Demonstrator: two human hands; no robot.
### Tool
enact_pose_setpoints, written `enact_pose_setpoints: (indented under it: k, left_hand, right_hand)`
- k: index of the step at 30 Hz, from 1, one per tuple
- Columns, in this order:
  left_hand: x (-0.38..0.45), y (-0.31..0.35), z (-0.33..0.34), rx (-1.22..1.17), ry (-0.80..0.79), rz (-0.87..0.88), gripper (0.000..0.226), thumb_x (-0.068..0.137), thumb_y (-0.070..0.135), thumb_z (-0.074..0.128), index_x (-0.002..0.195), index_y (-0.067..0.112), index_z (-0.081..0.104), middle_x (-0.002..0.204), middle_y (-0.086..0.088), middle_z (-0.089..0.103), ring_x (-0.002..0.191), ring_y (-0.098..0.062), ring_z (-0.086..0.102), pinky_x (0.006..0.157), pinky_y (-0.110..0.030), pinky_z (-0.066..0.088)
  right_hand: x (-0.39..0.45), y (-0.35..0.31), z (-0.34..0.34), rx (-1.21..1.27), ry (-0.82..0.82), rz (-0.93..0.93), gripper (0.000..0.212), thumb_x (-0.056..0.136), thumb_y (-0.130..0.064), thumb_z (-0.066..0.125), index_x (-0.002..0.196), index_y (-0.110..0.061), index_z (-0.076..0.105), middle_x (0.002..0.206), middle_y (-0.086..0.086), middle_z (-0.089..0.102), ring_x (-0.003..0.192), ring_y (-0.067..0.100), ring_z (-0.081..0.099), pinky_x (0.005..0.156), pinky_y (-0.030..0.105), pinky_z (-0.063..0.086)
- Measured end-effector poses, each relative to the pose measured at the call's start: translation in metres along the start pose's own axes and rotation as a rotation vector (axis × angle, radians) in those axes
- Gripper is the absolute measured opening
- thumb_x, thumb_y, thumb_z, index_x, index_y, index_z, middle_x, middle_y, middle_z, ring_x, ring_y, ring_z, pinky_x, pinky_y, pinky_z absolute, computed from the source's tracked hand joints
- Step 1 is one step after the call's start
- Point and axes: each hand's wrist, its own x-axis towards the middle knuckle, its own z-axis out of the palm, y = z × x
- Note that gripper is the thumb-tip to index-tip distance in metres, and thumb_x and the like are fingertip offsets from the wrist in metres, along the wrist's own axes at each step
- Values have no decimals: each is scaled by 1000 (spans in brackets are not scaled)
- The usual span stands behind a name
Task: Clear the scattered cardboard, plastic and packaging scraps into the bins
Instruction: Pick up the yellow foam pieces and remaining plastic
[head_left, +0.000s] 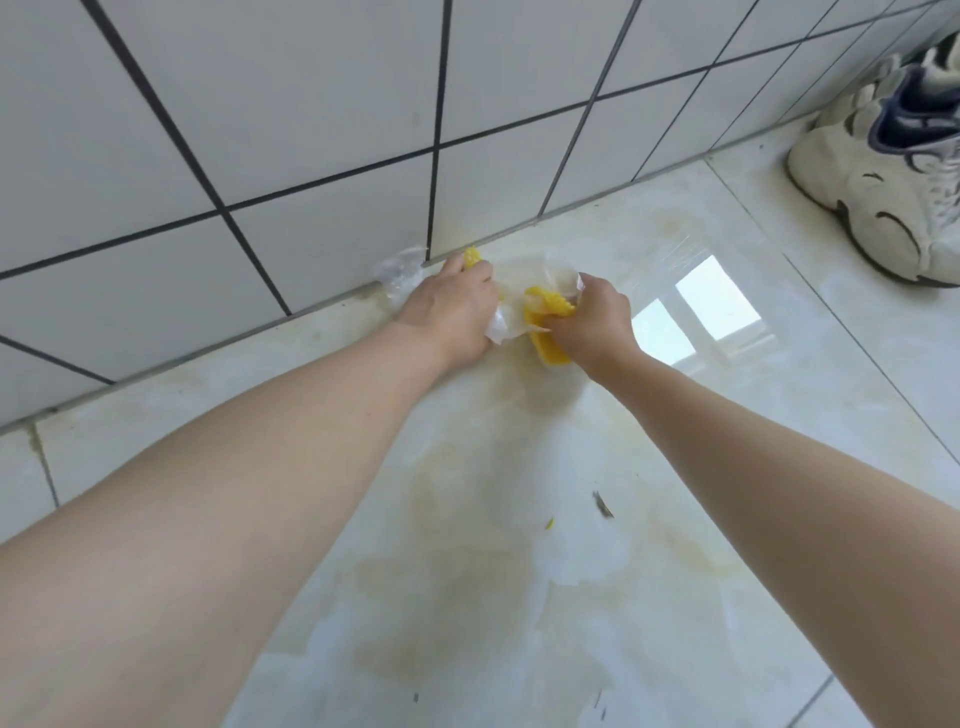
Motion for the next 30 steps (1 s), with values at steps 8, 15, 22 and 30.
enact_pose_setpoints:
  k: [8, 15, 22, 30]
  left_hand:
    - [-67, -42, -4, -208, 136, -96, 16, 83, 12, 61, 93, 5, 51, 99, -14, 49, 99, -31, 49, 68, -30, 30]
    - [-138, -70, -29, -449, 218, -232, 27, 73, 2, 64, 77, 13, 40, 83, -2, 41, 75, -22, 39, 55, -28, 19]
    - [-253, -112, -58, -478, 286, -334, 23, 68, 3, 67, 73, 12, 47, 80, -7, 53, 72, -22, 45, 56, -17, 30]
    - [-402, -146, -88, -566, 466, -610, 31, 67, 2, 65, 62, 19, 40, 63, 6, 41, 57, -9, 36, 48, -14, 30]
  right_hand:
    - [-27, -29, 8, 79, -28, 32, 11, 82, -16, 56, 91, -10, 58, 79, 1, 57, 79, 23, 54, 54, 23, 43]
    - [-75, -61, 26, 142, -112, -30, 21, 80, -11, 54, 99, -12, 64, 89, 4, 66, 85, 23, 63, 66, 26, 51]
    - [-151, -107, 74, 235, -262, -138, 14, 76, -9, 56, 82, -21, 62, 80, 1, 66, 83, 25, 67, 73, 36, 56]
    - [-259, -184, 123, 167, -450, -355, 15, 74, -5, 55, 81, -17, 60, 72, -3, 61, 68, 16, 60, 56, 22, 47]
